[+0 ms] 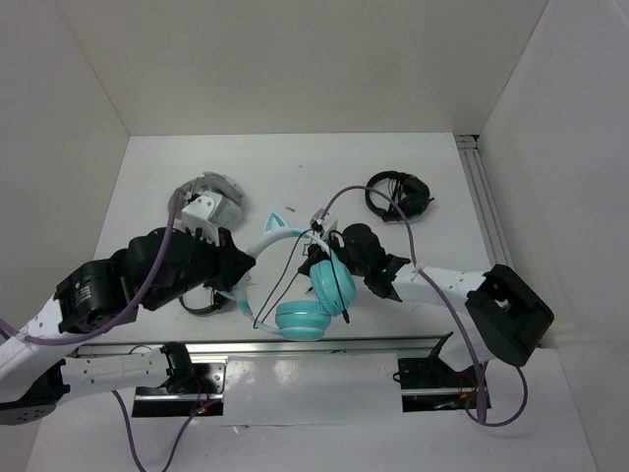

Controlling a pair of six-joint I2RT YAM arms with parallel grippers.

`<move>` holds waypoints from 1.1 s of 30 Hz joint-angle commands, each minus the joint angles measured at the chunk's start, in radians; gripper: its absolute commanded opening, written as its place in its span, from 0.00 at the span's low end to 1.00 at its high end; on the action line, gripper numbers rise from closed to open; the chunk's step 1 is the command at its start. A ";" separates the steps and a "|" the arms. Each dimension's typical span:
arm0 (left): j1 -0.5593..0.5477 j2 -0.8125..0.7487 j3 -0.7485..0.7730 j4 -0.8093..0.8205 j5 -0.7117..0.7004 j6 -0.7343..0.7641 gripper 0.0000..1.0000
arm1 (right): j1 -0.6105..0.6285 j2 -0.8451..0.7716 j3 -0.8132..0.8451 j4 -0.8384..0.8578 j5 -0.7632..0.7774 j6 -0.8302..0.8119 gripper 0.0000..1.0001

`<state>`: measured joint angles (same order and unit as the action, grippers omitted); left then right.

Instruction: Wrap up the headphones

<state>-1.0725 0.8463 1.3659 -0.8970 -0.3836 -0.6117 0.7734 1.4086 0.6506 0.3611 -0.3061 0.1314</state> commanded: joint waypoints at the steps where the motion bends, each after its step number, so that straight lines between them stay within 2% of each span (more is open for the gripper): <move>1: -0.004 -0.021 0.059 0.122 0.022 -0.062 0.00 | -0.006 0.067 -0.026 0.173 -0.039 0.037 0.39; 9: -0.004 -0.012 0.059 0.122 -0.021 -0.071 0.00 | -0.006 0.200 -0.063 0.226 -0.030 0.056 0.39; 28: -0.004 -0.039 0.059 0.075 -0.121 -0.089 0.00 | 0.004 0.302 -0.126 0.340 -0.077 0.135 0.35; 31: -0.004 -0.039 0.068 0.075 -0.144 -0.089 0.00 | 0.004 0.291 -0.135 0.331 -0.068 0.135 0.28; 32: -0.004 -0.039 0.068 0.064 -0.156 -0.089 0.00 | 0.004 0.291 -0.135 0.331 -0.068 0.135 0.15; 33: -0.004 -0.049 0.068 0.055 -0.173 -0.089 0.00 | 0.004 0.291 -0.135 0.319 -0.059 0.135 0.10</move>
<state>-1.0725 0.8291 1.3788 -0.9215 -0.5045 -0.6418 0.7727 1.6981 0.5289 0.6426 -0.3733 0.2615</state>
